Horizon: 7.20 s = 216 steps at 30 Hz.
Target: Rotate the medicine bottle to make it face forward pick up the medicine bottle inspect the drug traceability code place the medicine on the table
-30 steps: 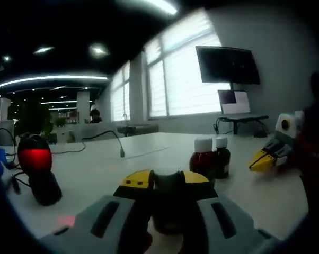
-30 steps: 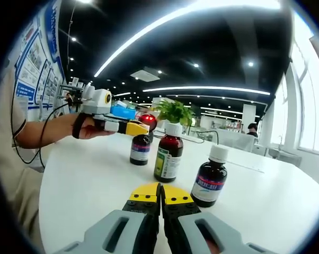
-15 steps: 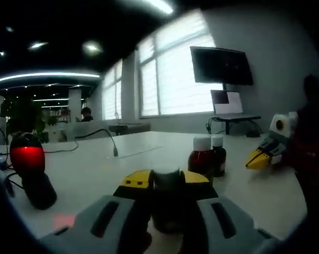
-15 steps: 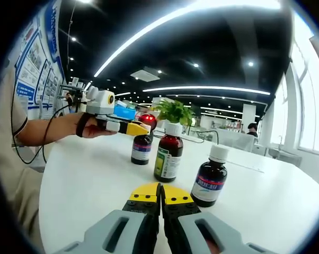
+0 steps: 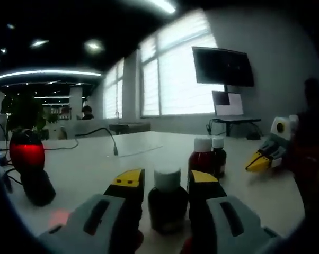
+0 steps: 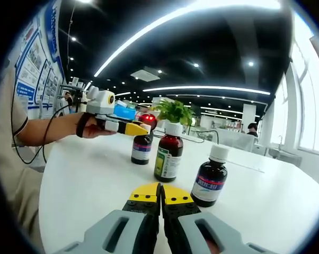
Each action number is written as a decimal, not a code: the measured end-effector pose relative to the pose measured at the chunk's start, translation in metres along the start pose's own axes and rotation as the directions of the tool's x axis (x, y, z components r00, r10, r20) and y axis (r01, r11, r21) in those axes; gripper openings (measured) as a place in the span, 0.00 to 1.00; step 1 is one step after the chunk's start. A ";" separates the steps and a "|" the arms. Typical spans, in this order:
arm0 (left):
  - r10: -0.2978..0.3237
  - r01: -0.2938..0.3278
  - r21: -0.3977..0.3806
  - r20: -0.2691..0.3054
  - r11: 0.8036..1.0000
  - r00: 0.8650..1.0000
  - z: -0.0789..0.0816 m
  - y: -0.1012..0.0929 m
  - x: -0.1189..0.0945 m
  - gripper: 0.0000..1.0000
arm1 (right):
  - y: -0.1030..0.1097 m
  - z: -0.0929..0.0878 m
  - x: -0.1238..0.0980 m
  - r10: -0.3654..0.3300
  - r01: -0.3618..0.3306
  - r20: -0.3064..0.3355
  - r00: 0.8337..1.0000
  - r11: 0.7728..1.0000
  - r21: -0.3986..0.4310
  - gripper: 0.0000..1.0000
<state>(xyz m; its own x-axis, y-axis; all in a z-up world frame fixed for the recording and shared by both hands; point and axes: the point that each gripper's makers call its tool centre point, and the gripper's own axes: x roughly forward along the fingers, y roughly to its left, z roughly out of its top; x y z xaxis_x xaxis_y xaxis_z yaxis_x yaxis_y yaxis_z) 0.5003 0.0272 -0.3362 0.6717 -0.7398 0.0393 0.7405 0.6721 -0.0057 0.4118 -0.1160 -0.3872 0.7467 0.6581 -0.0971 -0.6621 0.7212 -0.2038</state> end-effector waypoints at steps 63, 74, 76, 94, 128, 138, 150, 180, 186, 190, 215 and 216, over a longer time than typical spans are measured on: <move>0.289 -0.289 0.069 0.020 0.955 0.957 0.002 -0.019 -0.081 0.00 | -0.003 -0.001 -0.001 -0.010 0.010 -0.002 1.000 1.000 0.008 0.00; 0.280 -0.277 0.056 -0.048 0.959 0.959 -0.028 -0.027 -0.082 0.00 | -0.004 -0.001 -0.001 -0.016 0.016 -0.005 1.000 1.000 0.015 0.00; 0.280 -0.278 0.040 -0.057 0.960 0.958 -0.029 -0.029 -0.084 0.00 | -0.004 -0.002 -0.001 -0.017 0.017 -0.006 1.000 1.000 0.014 0.00; 0.234 -0.236 -0.051 -0.038 0.970 0.971 -0.033 -0.023 -0.090 0.00 | -0.004 -0.002 -0.001 -0.025 0.025 -0.009 1.000 1.000 0.016 0.00; 0.194 -0.195 0.072 0.025 0.978 0.981 -0.024 -0.030 -0.090 0.00 | -0.004 -0.001 0.000 -0.029 0.029 -0.001 1.000 0.999 0.014 0.00; 0.209 -0.209 0.086 0.006 0.974 0.978 -0.028 -0.027 -0.090 0.02 | -0.005 0.000 0.000 -0.028 0.028 0.000 1.000 0.999 0.017 0.00; 0.234 -0.230 0.119 -0.018 0.966 0.972 -0.032 -0.023 -0.089 0.00 | -0.005 0.000 0.000 -0.028 0.028 0.003 1.000 1.000 0.009 0.00; 0.225 -0.218 0.140 -0.034 0.966 0.974 -0.036 -0.025 -0.088 0.00 | -0.003 0.000 0.001 -0.027 0.027 0.003 1.000 1.000 -0.002 0.00; 0.224 -0.216 0.143 -0.038 0.966 0.974 -0.036 -0.025 -0.088 0.00 | -0.003 0.000 0.001 -0.028 0.028 0.004 1.000 1.000 -0.005 0.00; 0.224 -0.216 0.144 -0.038 0.966 0.974 -0.037 -0.025 -0.088 0.00 | -0.003 0.001 0.001 -0.026 0.026 0.008 1.000 0.999 -0.022 0.00; 0.213 -0.205 0.151 -0.040 0.967 0.976 -0.037 -0.028 -0.087 0.00 | -0.006 0.002 0.000 -0.036 0.036 0.016 0.999 0.999 0.004 0.00; 0.213 -0.205 0.151 -0.041 0.967 0.976 -0.037 -0.028 -0.087 0.00 | -0.006 0.003 0.000 -0.029 0.029 0.021 0.999 1.000 0.009 0.00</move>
<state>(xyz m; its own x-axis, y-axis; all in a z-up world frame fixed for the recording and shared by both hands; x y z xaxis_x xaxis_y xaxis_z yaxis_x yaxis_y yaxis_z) 0.4215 0.0714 -0.3763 0.8146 -0.5800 -0.0034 0.5749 0.8066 0.1373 0.4150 -0.1197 -0.3831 0.7642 0.6410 -0.0711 -0.6406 0.7418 -0.1982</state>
